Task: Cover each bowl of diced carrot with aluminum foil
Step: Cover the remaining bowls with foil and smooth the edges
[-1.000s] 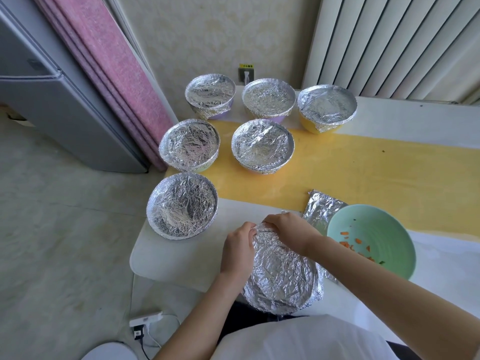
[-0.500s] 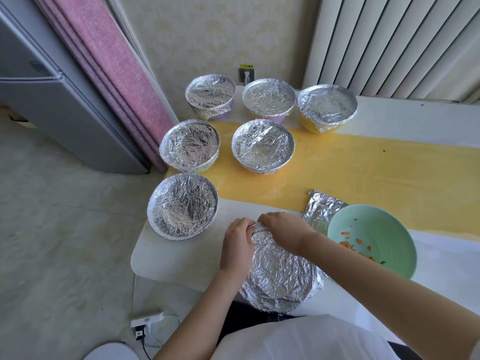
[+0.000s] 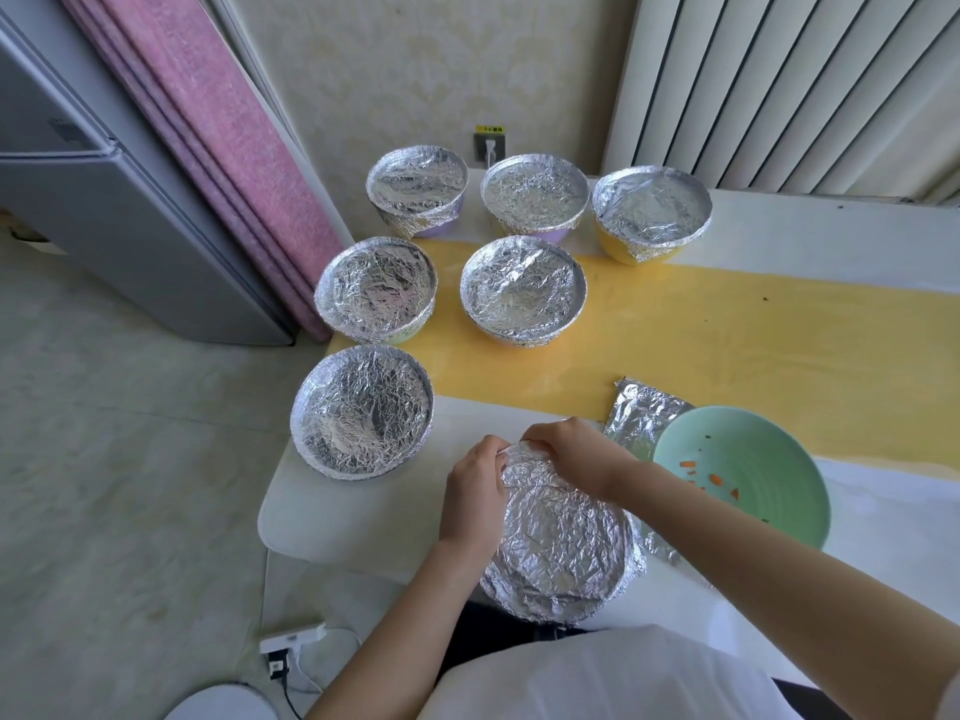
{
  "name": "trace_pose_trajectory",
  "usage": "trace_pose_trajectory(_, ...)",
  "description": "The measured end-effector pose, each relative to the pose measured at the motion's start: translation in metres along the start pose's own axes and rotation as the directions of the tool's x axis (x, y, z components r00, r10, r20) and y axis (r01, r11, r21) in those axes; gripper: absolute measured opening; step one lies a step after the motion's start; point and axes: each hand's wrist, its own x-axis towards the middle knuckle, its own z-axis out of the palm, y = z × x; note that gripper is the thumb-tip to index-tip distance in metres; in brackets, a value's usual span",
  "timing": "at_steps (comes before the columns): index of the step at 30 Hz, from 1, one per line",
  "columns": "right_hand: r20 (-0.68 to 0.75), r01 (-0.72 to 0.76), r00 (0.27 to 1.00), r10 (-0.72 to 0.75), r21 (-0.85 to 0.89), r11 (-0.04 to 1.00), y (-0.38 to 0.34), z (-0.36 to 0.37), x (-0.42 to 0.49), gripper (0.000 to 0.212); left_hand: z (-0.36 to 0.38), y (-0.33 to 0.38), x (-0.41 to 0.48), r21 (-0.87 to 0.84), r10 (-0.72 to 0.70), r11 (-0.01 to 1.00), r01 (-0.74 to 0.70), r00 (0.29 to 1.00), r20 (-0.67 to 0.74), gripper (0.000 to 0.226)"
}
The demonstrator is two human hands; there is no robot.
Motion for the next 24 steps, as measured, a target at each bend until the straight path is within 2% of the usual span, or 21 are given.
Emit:
trace_pose_trajectory(7,-0.01,0.016,1.0,-0.017,-0.043,0.999,-0.003,0.003,0.004,0.032,-0.002,0.002,-0.003,-0.005,-0.068,0.998,0.068,0.998,-0.005,0.015)
trace_pose_trajectory(13,-0.013,-0.056,0.998,0.056,0.007,0.998,-0.002,-0.001,0.005,0.026,-0.002,0.004,-0.004,0.023,-0.083,0.996,0.083,0.997,0.005,0.033)
trace_pose_trajectory(18,0.014,-0.046,0.999,0.047,-0.054,0.997,-0.005,-0.004,0.002,0.025,-0.004,0.006,0.003,-0.007,-0.067,0.998,0.067,0.998,0.002,0.02)
trace_pose_trajectory(24,0.062,-0.007,0.998,0.015,-0.118,0.993,-0.012,-0.011,0.002,0.023,-0.001,0.009,0.007,-0.006,-0.049,0.999,0.049,0.999,0.012,0.023)
